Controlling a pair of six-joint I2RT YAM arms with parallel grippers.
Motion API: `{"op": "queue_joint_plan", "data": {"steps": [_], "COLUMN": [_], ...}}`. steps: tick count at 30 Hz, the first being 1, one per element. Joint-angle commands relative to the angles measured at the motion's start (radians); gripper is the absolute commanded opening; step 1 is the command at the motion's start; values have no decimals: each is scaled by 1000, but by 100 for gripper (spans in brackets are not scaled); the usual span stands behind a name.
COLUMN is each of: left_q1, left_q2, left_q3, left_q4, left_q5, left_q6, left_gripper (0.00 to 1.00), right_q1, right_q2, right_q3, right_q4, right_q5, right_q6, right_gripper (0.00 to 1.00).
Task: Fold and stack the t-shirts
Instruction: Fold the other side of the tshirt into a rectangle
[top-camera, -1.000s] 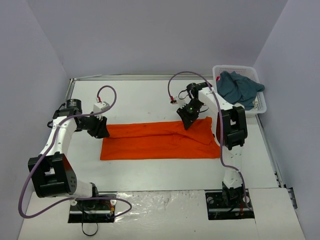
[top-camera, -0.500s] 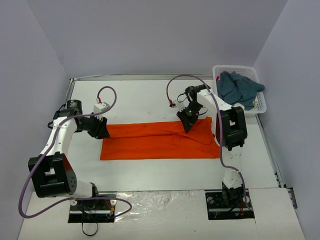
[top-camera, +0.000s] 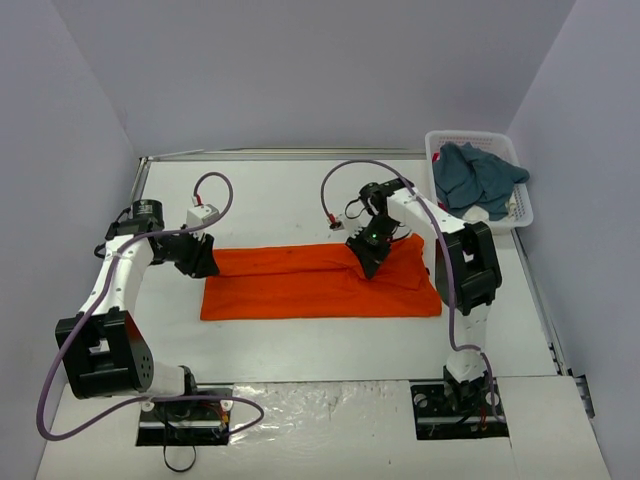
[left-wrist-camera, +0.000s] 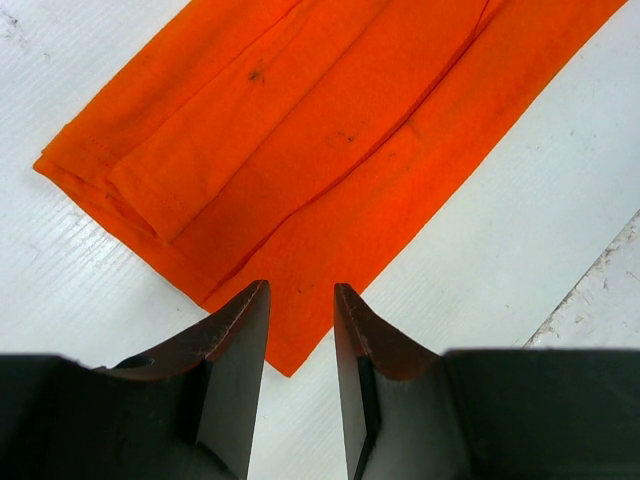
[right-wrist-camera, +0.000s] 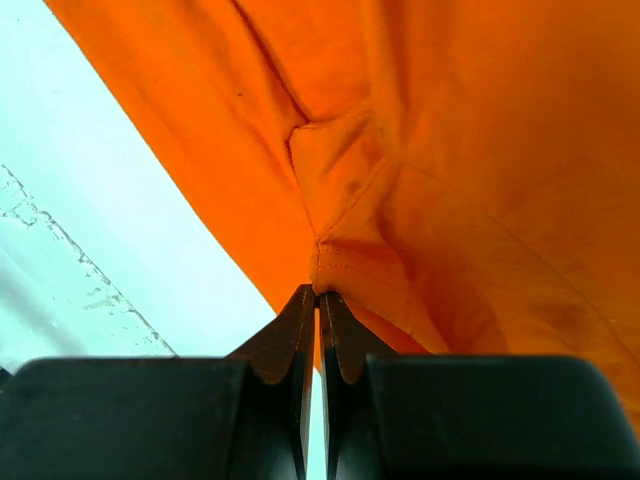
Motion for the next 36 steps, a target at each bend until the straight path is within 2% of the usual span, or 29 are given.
{"op": "queue_joint_plan", "data": {"steps": [1,17,18,20,26,33,36], "left_q1": [9,9,9,9,9,7,7], "left_q2": [-35,-40,-42,-40,-39,-40,-35], "left_q3": [6,-9,-10,-12,-14,6,14], "left_q4": [-10,-7,-7,-7,-7,-12,-21], "left_q5": [35,33,33,32,29,39,44], "left_q6": [-2,1,1,1,1,1,6], "left_gripper": [31,31,31,31,32,32,32], "right_q1": [15,122,133,139,153,151,153], "right_q2": [-54,40,56,76,64,-26,-51], "right_q3": [-24,-58,-53,-44,-48,-39,20], "right_q4": [-58,-39,-39,-39,-42,-114,-206], "right_q5": [-5,-27,-24,-19,-2,1,-24], "right_q6": [2,16,16,19,24,-24,-71], "right_gripper": [0,0,8,13,43,45,45]}}
